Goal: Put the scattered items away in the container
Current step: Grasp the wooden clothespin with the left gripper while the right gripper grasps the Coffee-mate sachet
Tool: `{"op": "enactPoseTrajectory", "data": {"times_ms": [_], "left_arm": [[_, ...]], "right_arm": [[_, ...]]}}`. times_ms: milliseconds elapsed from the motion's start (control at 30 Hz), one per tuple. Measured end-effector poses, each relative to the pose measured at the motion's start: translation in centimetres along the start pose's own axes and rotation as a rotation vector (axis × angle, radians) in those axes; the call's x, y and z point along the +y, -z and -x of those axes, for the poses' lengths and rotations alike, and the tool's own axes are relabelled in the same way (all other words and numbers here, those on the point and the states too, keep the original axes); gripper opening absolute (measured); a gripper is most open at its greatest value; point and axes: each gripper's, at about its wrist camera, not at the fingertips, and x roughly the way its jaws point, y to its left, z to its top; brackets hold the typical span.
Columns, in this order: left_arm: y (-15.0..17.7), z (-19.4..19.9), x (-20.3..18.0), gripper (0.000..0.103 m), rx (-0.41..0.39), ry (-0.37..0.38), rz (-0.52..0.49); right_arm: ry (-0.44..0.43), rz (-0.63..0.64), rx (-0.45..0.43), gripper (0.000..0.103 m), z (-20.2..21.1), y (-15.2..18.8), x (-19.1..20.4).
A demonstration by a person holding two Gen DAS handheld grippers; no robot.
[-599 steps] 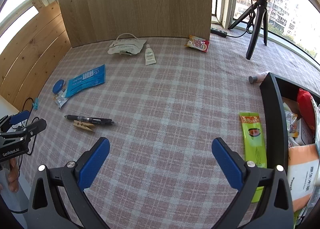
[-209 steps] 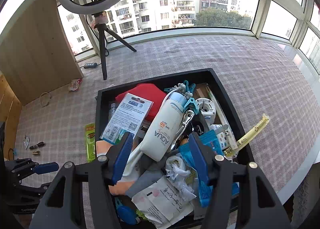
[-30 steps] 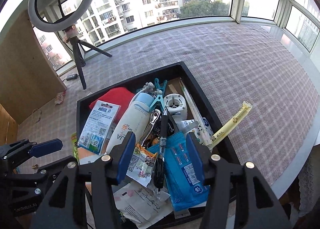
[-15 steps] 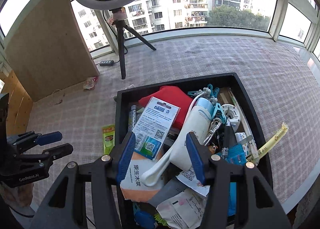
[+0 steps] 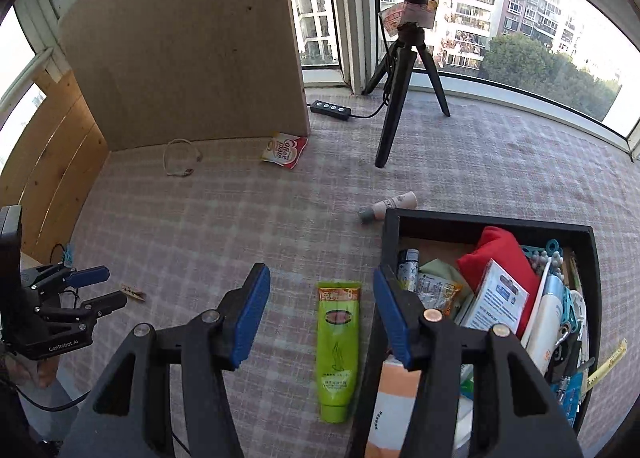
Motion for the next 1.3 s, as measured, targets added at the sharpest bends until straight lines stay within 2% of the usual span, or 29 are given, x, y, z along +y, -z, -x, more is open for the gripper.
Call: {"op": "enactPoseTrajectory", "data": {"times_ms": [167,367,633,800,900,967,1000,1300], "left_arm": [[1.1,-0.8,2.8,0.048,0.021,-0.01,-0.022],[2.0,-2.5,4.3,0.048,0.065,0.029,-0.078],[3.1,-5.1,4.4,0.048,0.132,0.051,-0.229],[3.5,-6.7,3.6,0.047,0.157,0.043,-0.344],[3.3,-6.9,3.7,0.041,0.142,0.04,-0.364],[3.0,-6.9,4.0,0.029,0.134,0.043,-0.356],[2.9,-7.0,4.2,0.018,0.134,0.044,-0.347],[2.3,-7.3,4.0,0.015,0.1,0.068,-0.288]], "right_arm": [[-0.016,0.036,0.047,0.061,-4.1,-3.0,3.9],[-0.032,0.038,0.122,0.062,-9.7,-5.9,6.5],[-0.024,-0.036,0.206,0.062,-15.7,-8.8,6.7],[0.017,-0.071,0.219,0.062,-18.3,-10.4,6.3],[0.033,-0.095,0.223,0.062,-19.6,-11.5,5.9],[0.054,-0.103,0.217,0.062,-20.3,-12.4,5.7],[0.062,-0.108,0.214,0.062,-20.7,-12.8,5.6],[0.085,-0.154,0.24,0.062,-24.8,-14.8,5.4]]}}
